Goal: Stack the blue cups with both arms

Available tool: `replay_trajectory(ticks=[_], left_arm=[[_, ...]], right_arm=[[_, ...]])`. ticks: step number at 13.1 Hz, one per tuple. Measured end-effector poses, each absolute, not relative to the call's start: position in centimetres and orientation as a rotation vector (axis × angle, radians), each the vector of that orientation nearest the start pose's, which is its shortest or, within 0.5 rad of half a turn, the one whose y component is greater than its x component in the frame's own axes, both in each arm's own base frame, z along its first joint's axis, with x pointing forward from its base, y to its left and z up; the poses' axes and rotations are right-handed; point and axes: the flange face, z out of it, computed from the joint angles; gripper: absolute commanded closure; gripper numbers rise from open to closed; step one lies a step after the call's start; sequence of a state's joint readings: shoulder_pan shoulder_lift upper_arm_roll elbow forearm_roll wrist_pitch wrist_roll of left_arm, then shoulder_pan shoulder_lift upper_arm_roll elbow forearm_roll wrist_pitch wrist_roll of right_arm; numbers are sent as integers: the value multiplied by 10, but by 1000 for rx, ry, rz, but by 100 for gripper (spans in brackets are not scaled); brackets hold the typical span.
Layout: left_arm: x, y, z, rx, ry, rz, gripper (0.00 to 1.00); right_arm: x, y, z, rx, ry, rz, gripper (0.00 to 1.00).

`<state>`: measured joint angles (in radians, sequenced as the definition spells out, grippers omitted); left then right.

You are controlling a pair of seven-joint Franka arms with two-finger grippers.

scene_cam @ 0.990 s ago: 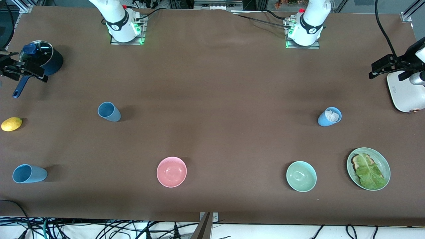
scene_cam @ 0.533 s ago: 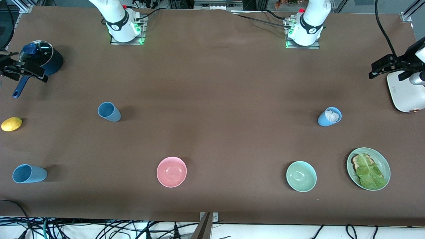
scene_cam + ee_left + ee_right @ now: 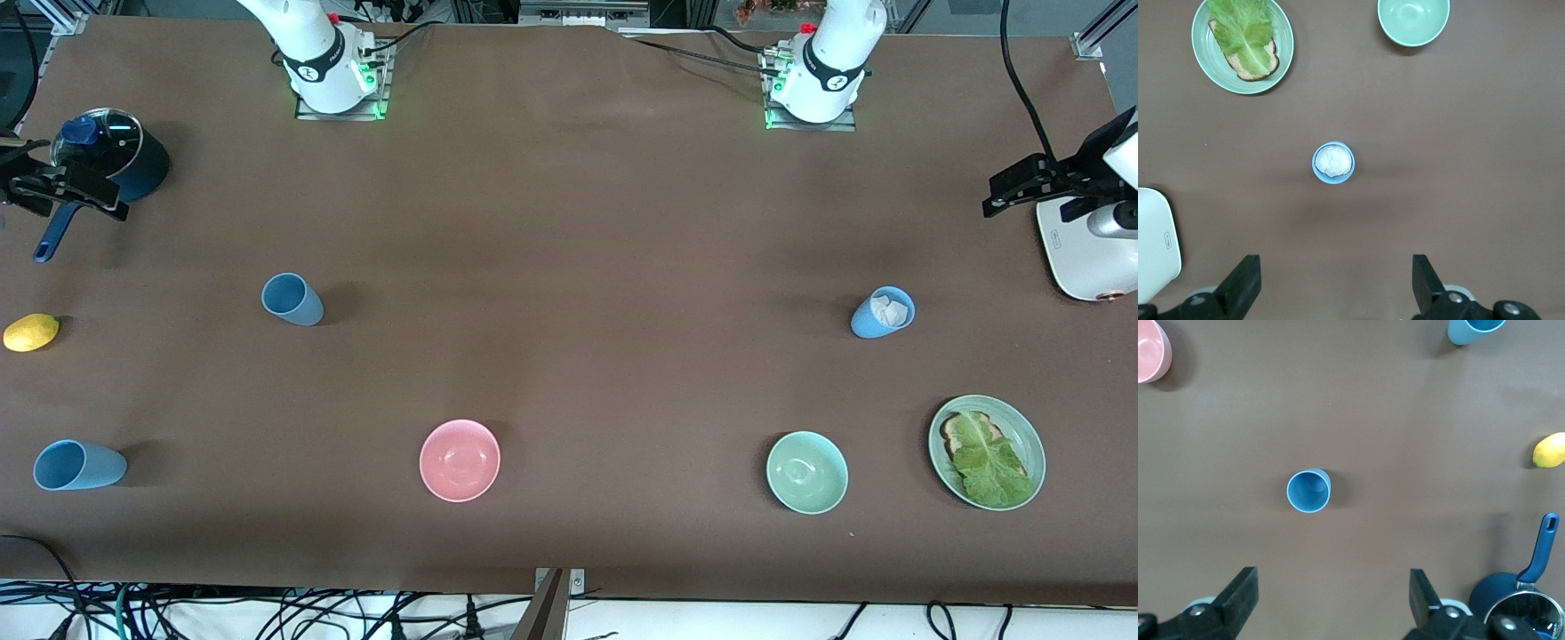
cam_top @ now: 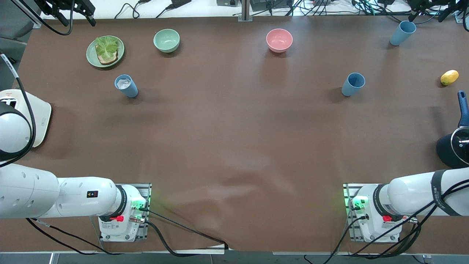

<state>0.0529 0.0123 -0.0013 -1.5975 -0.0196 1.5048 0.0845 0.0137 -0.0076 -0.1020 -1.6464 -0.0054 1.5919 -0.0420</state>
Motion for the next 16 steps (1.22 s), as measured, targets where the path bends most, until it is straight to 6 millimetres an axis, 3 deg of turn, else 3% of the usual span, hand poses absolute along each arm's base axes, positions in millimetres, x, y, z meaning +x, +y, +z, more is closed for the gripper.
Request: replay_trajectory(ticks=[6,12,16], left_arm=[[565,24,567,-3164,60,249,0],[595,24,517,-3163,59,272,0],[600,20,501,-3160,72,306,0]], right_arm=[[549,-49,595,-3141,72,75,0],[549,-49,595,-3141,72,75,0],[549,-49,595,-3141,72,76,0]])
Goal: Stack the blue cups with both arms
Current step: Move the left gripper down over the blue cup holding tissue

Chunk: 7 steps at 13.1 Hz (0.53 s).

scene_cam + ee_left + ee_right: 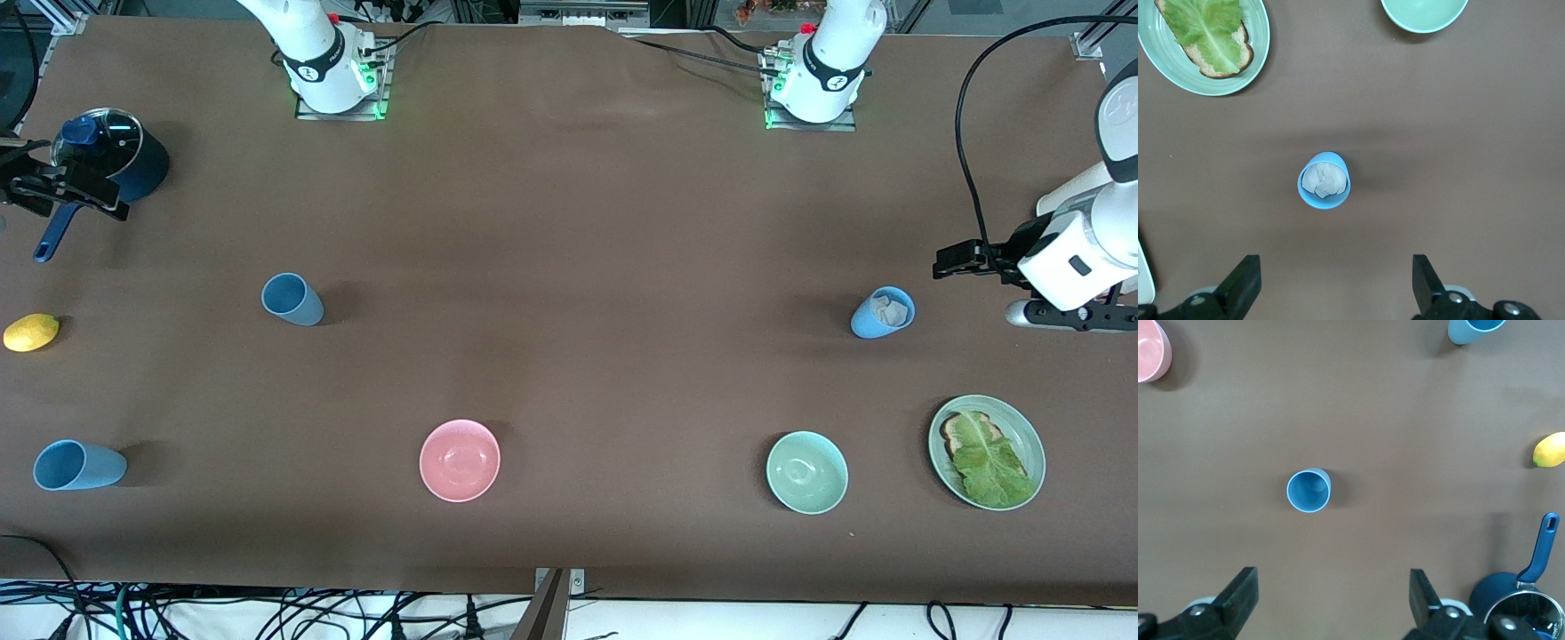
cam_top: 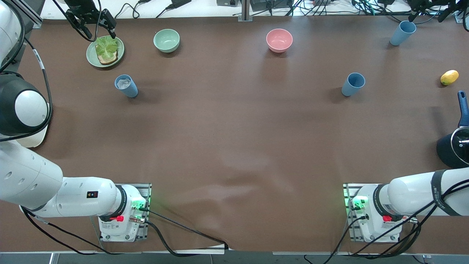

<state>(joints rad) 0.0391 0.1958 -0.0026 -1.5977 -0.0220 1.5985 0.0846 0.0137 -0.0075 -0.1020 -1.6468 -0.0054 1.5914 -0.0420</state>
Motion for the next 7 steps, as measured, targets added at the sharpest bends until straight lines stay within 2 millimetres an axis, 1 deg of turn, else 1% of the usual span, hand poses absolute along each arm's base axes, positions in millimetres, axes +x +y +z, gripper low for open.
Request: replay_trajectory(ticks=[3,5,7], left_arm=[[607,23,487,-3161,64,301,0],[610,38,471,-3164,28,289,0],[609,56,457,-3170,51,288,0]], right_arm=[[549,-49,594,-3141,72,76,0],[549,-49,594,-3141,72,76,0],[549,-49,594,-3141,72,76,0]])
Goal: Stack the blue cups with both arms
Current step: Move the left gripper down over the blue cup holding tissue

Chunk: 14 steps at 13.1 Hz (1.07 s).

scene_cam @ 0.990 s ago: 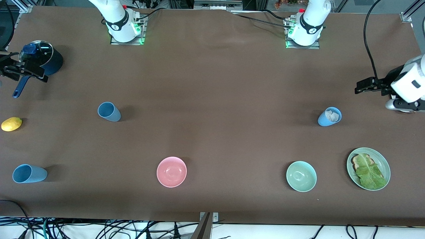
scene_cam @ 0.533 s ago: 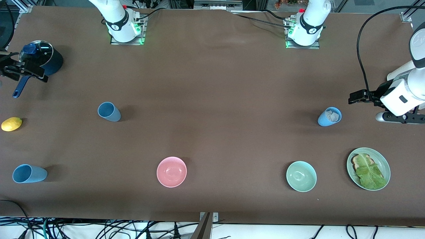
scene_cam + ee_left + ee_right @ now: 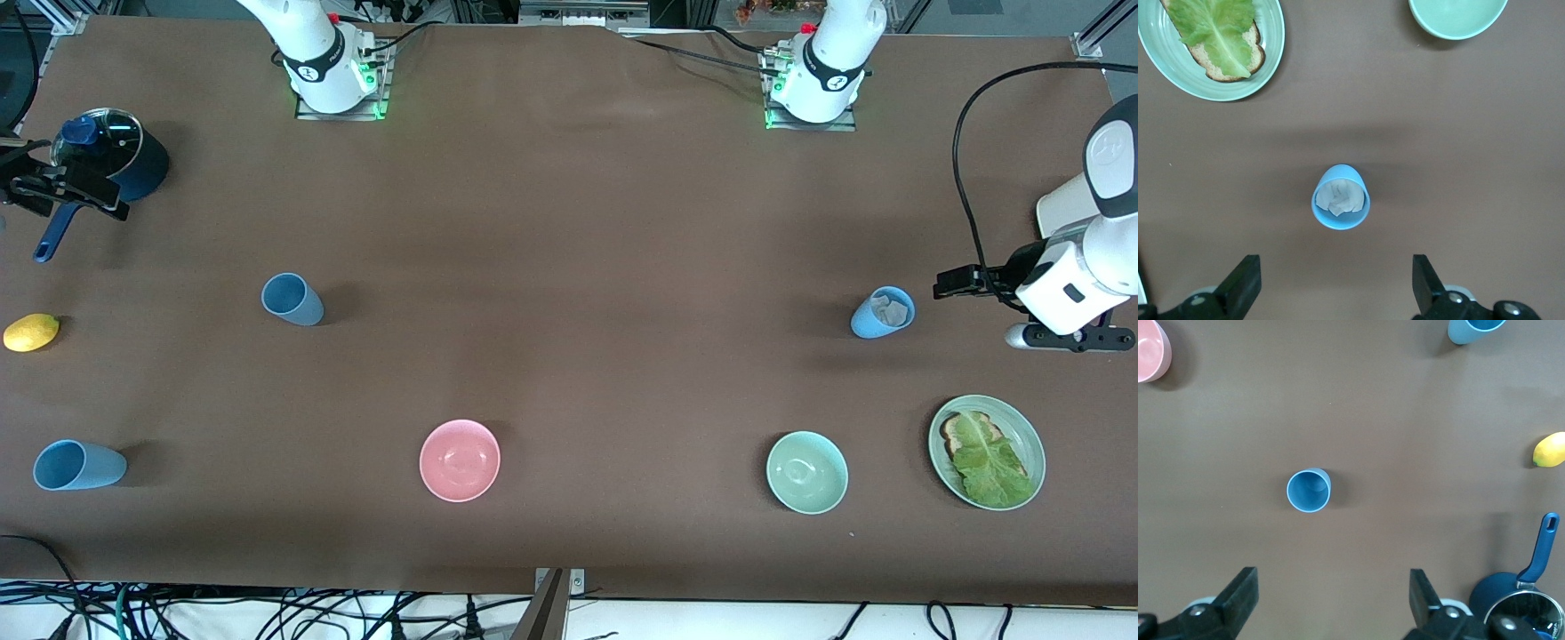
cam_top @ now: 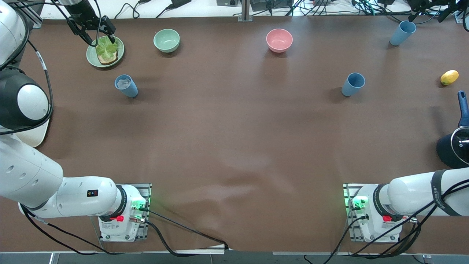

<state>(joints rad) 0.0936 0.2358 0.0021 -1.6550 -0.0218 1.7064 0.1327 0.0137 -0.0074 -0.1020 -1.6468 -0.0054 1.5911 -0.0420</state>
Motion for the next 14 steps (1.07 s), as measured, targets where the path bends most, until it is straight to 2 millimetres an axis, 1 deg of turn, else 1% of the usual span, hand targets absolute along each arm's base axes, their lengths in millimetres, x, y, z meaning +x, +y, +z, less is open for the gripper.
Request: replay_trajectory(ticks=[2,4,7,8,10,14], left_arm=[[607,78,449,-3178,110,262,0],[603,98,434,-3182,120,249,0],[595,115,398,-3182,147,199,0],[593,117,384,-3180,153,174,0],[588,115,363,-3176,163,146,0],[581,100,334,-3163,197,61,0]], right_arm=[[549,-49,594,-3141,72,76,0],[549,-49,594,-3141,72,76,0],[549,-49,594,-3141,72,76,0],[549,-49,594,-3141,72,77,0],[549,-49,594,-3141,72,76,0],[549,-49,594,-3141,72,77,0]])
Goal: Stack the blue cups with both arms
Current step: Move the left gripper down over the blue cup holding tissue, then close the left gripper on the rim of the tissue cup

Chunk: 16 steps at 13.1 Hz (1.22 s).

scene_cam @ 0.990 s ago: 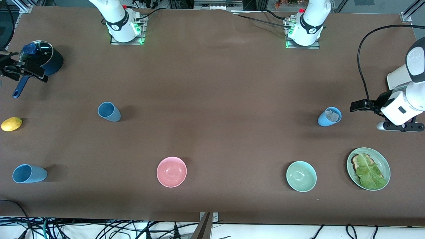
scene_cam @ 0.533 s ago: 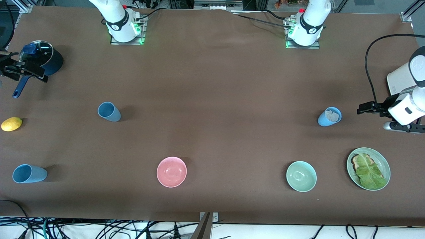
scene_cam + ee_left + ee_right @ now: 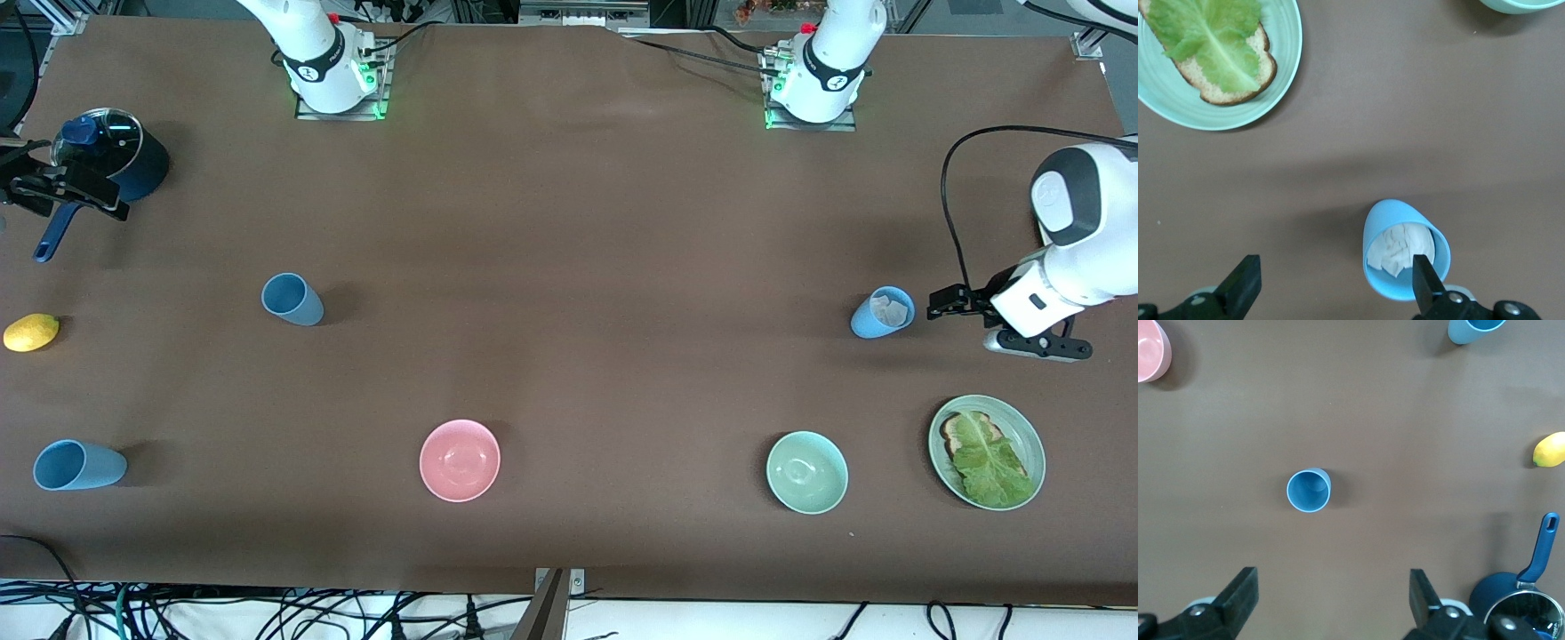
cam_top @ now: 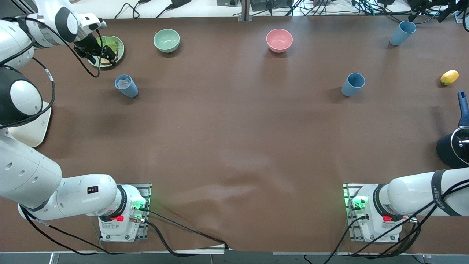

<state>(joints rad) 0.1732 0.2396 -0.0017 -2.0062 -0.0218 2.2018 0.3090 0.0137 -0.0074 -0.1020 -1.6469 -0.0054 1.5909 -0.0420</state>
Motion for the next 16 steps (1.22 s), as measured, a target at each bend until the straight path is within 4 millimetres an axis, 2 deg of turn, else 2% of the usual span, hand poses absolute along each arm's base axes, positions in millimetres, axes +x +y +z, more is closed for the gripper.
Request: replay_trajectory(ticks=[3,6,9,14,16], left_arm=[[568,93,310,-3149,207,-14,0],[558,93,295,-3144,201,-39,0],[546,91,289,-3136,199,-81,0],[523,94,293,-3132,180,-100,0],[511,95,286,-3133,171,-95,0]], right_arm=[[549,-49,594,-3141,72,77,0],[549,-49,594,-3141,72,77,0],[549,-49,594,-3141,72,77,0],[549,-49,594,-3141,72,77,0],[549,-49,594,-3141,72,77,0]])
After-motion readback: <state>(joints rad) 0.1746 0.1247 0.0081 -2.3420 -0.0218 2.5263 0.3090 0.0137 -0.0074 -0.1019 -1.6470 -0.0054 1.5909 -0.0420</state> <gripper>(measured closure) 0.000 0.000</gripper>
